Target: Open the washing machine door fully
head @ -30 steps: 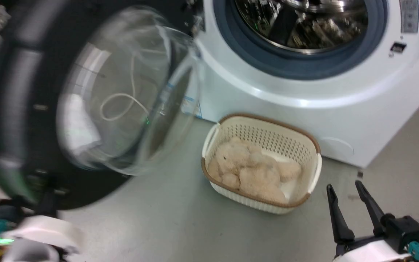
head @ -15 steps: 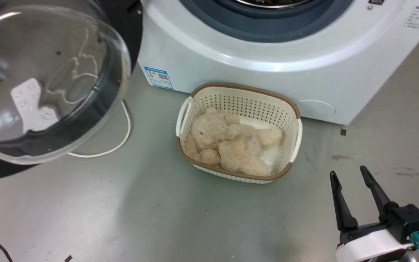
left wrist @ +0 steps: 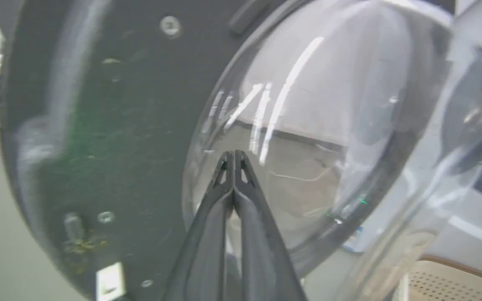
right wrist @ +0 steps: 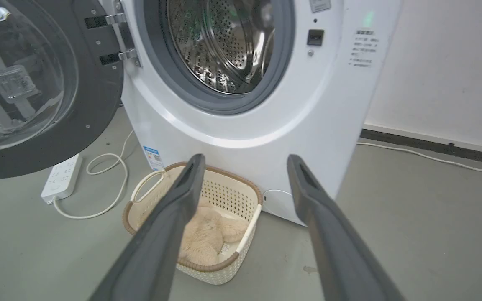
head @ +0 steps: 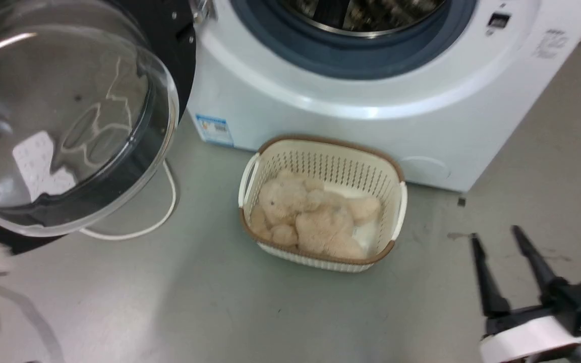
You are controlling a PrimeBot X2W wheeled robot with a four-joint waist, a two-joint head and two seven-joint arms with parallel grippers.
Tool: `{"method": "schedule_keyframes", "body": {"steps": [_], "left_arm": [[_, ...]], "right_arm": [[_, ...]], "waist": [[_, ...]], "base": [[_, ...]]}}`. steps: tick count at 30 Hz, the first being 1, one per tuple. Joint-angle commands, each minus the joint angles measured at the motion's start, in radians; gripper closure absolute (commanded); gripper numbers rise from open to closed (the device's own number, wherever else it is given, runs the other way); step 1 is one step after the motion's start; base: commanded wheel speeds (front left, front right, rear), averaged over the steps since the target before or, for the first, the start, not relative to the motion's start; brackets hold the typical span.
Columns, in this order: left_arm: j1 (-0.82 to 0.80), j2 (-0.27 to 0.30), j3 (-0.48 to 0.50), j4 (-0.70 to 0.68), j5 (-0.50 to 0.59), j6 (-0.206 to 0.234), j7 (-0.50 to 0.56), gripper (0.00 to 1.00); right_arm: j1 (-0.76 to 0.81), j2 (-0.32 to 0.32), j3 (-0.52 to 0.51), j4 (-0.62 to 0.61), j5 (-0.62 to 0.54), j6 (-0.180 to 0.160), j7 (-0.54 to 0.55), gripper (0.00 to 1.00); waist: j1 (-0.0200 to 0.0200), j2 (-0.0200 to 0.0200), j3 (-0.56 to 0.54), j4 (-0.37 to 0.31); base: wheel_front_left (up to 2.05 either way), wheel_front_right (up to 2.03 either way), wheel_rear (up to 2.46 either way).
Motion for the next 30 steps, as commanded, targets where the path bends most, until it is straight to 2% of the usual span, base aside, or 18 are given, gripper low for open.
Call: {"method": "schedule_keyframes", "body": {"steps": [1, 6, 9, 15, 21, 22, 23, 24, 30], "left_arm": [[0.023, -0.041, -0.018, -0.046, 0.012, 0.005, -0.009, 1.0], [0.11, -0.162, -0.069, -0.215, 0.027, 0.003, -0.012, 1.0], [0.158, -0.216, -0.096, -0.295, 0.036, 0.019, -0.012, 1.0], [0.275, -0.283, -0.186, -0.405, 0.07, 0.046, 0.017, 1.0], [0.358, -0.312, -0.252, -0.46, 0.111, 0.075, 0.038, 1.0], [0.368, -0.313, -0.266, -0.463, 0.121, 0.077, 0.041, 0.67], [0.377, -0.314, -0.279, -0.465, 0.132, 0.078, 0.045, 0.04], [0.385, -0.318, -0.292, -0.465, 0.139, 0.08, 0.048, 0.0], [0.417, -0.327, -0.353, -0.441, 0.197, 0.105, 0.058, 0.0]], "right_arm": [[-0.004, 0.001, -0.021, 0.009, 0.003, 0.001, -0.013, 0.0], [0.001, 0.001, -0.059, 0.017, 0.009, 0.001, -0.031, 0.0], [0.021, 0.001, -0.074, 0.022, 0.01, 0.001, -0.037, 0.0], [0.053, 0.001, -0.048, 0.026, 0.037, 0.001, -0.042, 0.0], [0.087, 0.001, -0.022, 0.026, 0.052, 0.001, -0.043, 0.0], [0.091, 0.001, -0.019, 0.025, 0.055, 0.001, -0.044, 0.0], [0.095, 0.001, -0.017, 0.024, 0.058, 0.001, -0.044, 0.0], [0.098, 0.001, -0.015, 0.023, 0.061, 0.001, -0.045, 0.0], [0.11, 0.001, -0.006, 0.028, 0.077, 0.001, -0.047, 0.0]], "waist": [[0.0, 0.0, -0.04, -0.018], [0.0, 0.0, -0.115, -0.056], [0.0, 0.0, -0.157, -0.078], [0.0, 0.0, -0.218, -0.142], [0.0, 0.0, -0.247, -0.179], [0.0, 0.0, -0.249, -0.182], [0.0, 0.0, -0.25, -0.184], [0.0, 0.0, -0.25, -0.186], [0.0, 0.0, -0.254, -0.192]], "base": [[0.0, 0.0, 0.0], [0.0, 0.0, 0.0], [0.0, 0.0, 0.0], [0.0, 0.0, 0.0], [0.0, 0.0, 0.0], [0.0, 0.0, 0.0], [0.0, 0.0, 0.0], [0.0, 0.0, 0.0], [0.0, 0.0, 0.0]]}}
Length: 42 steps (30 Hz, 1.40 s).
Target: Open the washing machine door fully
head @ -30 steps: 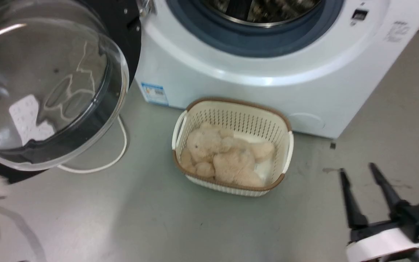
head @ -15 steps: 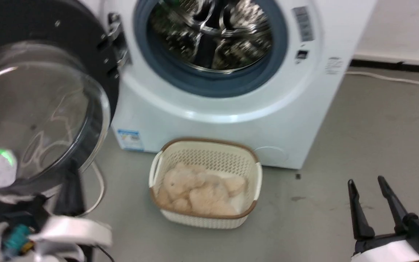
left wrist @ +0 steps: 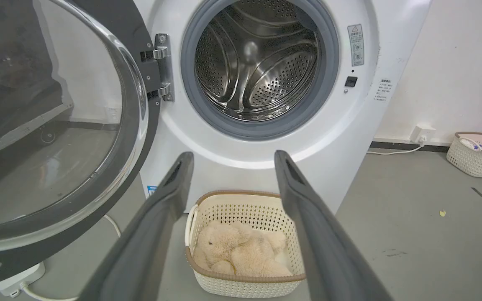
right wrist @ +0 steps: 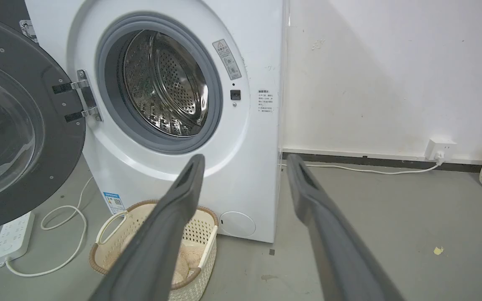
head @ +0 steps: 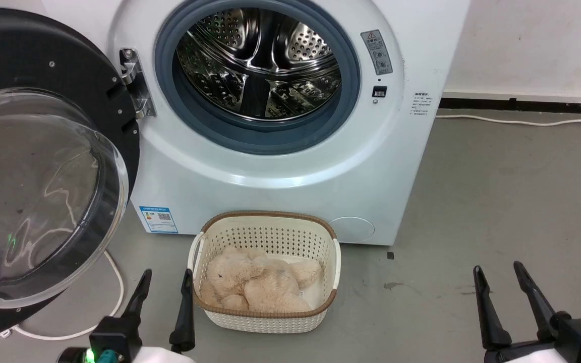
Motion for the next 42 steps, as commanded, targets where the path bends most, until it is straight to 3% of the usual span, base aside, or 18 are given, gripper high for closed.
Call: {"method": "schedule_keyframes", "body": {"steps": [1, 15, 16, 42], "left_arm": [[0.012, -0.001, -0.003, 0.004, 0.009, 0.011, 0.0, 0.0], [-0.002, -0.007, -0.011, 0.012, 0.028, 0.034, -0.031, 0.0], [0.003, -0.007, -0.014, 0.01, 0.024, 0.03, -0.026, 1.0], [-0.007, -0.038, 0.029, 0.008, 0.075, -0.006, 0.014, 1.0]], "right_arm": [[0.014, 0.001, 0.002, 0.005, 0.008, 0.001, -0.004, 0.0], [0.012, 0.001, 0.008, 0.026, 0.017, 0.001, -0.007, 0.0], [0.008, 0.0, 0.007, 0.025, 0.013, 0.0, 0.0, 1.0], [-0.009, 0.0, 0.016, 0.016, -0.007, 0.0, 0.045, 1.0]], "waist": [[0.0, 0.0, 0.0, 0.001], [0.0, 0.0, 0.002, 0.006], [0.0, 0.0, 0.002, 0.006], [0.0, 0.0, 0.005, 0.003]], "base": [[0.0, 0.0, 0.0], [0.0, 0.0, 0.0], [0.0, 0.0, 0.0], [0.0, 0.0, 0.0]]}}
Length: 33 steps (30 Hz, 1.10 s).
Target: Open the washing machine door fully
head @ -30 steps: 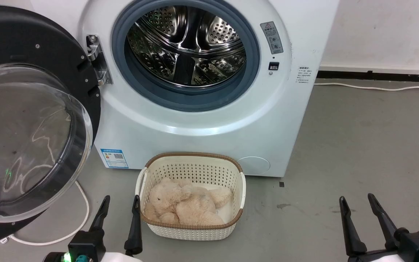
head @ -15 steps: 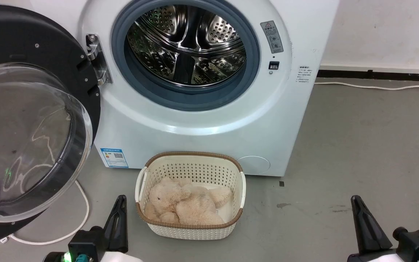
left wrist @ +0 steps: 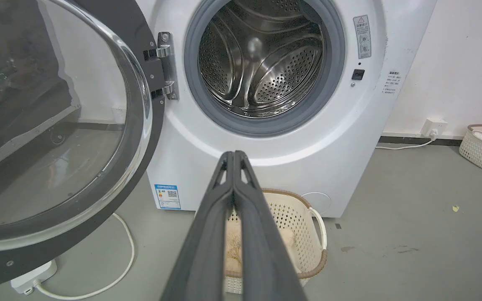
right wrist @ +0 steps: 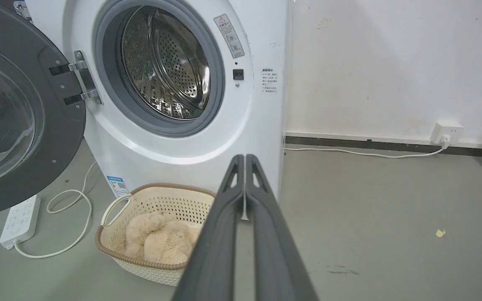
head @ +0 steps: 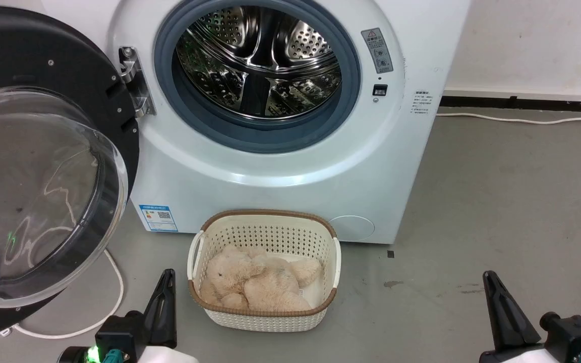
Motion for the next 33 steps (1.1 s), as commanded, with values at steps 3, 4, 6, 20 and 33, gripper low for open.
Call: {"method": "schedule_keyframes", "body": {"steps": [3, 4, 6, 20, 33], "left_arm": [[-0.011, -0.01, 0.013, -0.002, 0.016, -0.008, 0.009, 1.0], [-0.012, -0.012, 0.015, -0.002, 0.019, -0.01, 0.01, 1.0], [-0.013, -0.014, 0.019, -0.002, 0.023, -0.013, 0.014, 1.0], [-0.019, -0.032, 0.044, -0.004, 0.053, -0.033, 0.036, 1.0], [-0.025, -0.05, 0.069, -0.005, 0.082, -0.053, 0.059, 1.0]], "right_arm": [[-0.015, 0.0, 0.003, -0.008, -0.01, 0.0, 0.012, 1.0], [-0.016, 0.0, 0.004, -0.009, -0.011, 0.0, 0.014, 1.0], [-0.017, 0.0, 0.005, -0.01, -0.013, 0.0, 0.018, 1.0], [-0.027, 0.0, 0.01, -0.015, -0.025, 0.0, 0.044, 1.0], [-0.037, 0.0, 0.015, -0.021, -0.036, 0.0, 0.069, 1.0]], "waist": [[0.0, 0.0, 0.0, 0.0], [0.0, 0.0, 0.001, 0.0], [0.0, 0.0, 0.001, -0.001], [0.0, 0.0, 0.002, -0.002], [0.0, 0.0, 0.004, -0.003]], "base": [[0.0, 0.0, 0.0], [0.0, 0.0, 0.0], [0.0, 0.0, 0.0], [0.0, 0.0, 0.0], [0.0, 0.0, 0.0]]}}
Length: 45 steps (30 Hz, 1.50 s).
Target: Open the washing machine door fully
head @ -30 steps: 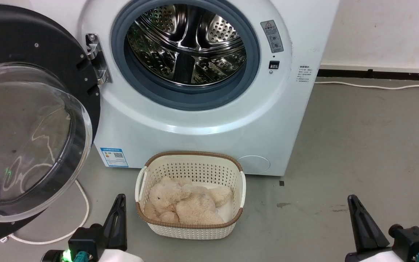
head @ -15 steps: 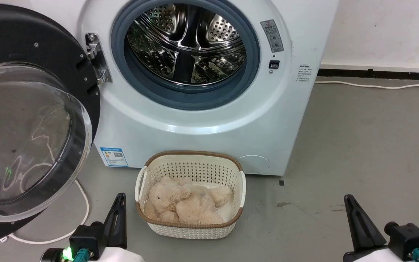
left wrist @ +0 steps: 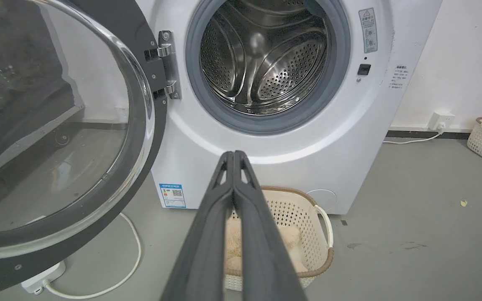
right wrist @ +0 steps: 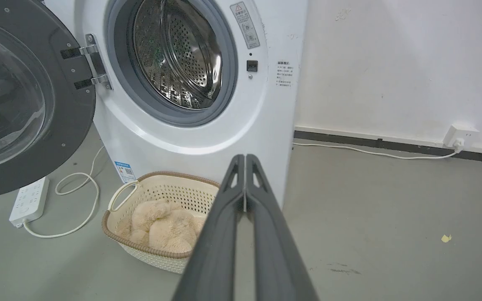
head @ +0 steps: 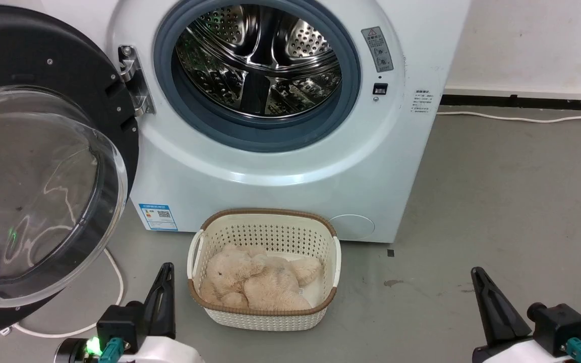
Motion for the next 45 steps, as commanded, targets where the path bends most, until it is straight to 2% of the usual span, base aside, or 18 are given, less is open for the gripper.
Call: {"method": "schedule_keyframes", "body": {"steps": [1, 45], "left_arm": [[-0.011, -0.005, 0.008, -0.003, 0.01, -0.005, 0.003, 1.0], [-0.032, -0.065, 0.092, -0.008, 0.11, -0.074, 0.079, 1.0]], "right_arm": [[-0.018, 0.0, 0.001, -0.006, -0.006, 0.0, 0.004, 1.0], [-0.051, 0.001, 0.018, -0.025, -0.047, 0.0, 0.091, 1.0]], "waist": [[-0.0001, 0.0, 0.0, 0.0], [-0.0001, 0.0, 0.005, -0.005]], "base": [[0.0, 0.0, 0.0], [0.0, 0.0, 0.0]]}}
